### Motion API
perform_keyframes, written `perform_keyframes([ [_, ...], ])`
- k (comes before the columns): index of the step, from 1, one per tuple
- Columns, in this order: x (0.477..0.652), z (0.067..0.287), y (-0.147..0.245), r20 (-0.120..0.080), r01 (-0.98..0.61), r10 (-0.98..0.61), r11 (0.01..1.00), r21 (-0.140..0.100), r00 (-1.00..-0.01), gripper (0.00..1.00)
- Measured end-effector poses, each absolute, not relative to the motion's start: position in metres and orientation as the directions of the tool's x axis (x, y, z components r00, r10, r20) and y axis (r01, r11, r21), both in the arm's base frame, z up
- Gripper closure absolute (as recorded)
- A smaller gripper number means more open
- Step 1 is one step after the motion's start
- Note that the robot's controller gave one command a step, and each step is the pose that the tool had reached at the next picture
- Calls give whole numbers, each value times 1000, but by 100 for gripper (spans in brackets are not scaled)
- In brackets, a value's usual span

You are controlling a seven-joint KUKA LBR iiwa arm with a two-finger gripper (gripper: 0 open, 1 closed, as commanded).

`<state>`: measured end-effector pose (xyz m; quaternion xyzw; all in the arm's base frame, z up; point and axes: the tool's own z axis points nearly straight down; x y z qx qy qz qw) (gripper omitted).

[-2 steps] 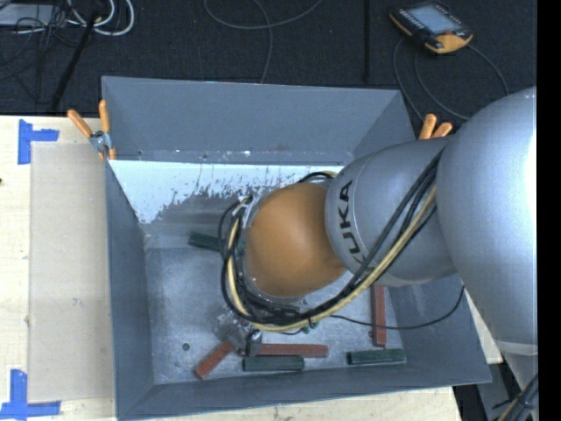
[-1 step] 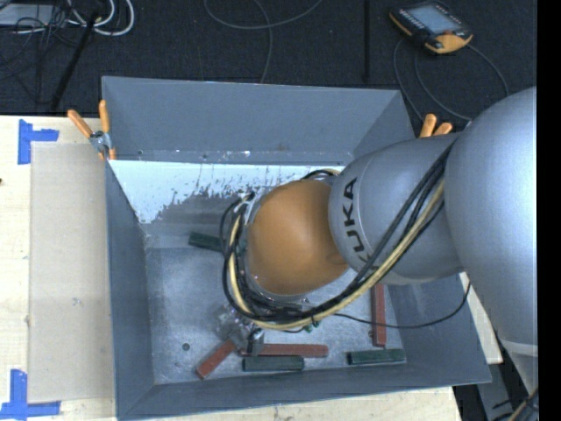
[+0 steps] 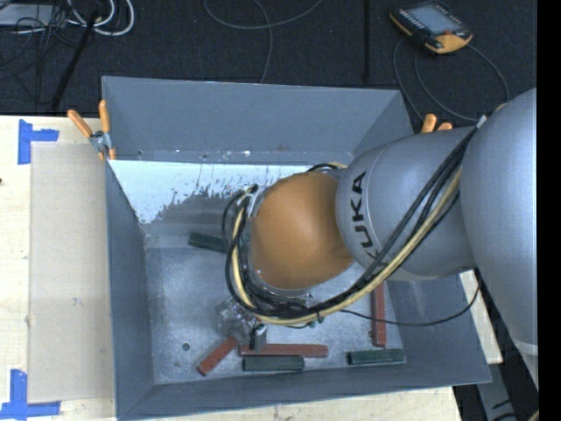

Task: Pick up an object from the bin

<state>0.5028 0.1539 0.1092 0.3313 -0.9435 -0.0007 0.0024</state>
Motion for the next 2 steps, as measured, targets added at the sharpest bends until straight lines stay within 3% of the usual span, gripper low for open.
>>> perform_keyframes([
  [2,504,135,155,-2,-624,-624,781,0,-781,100],
])
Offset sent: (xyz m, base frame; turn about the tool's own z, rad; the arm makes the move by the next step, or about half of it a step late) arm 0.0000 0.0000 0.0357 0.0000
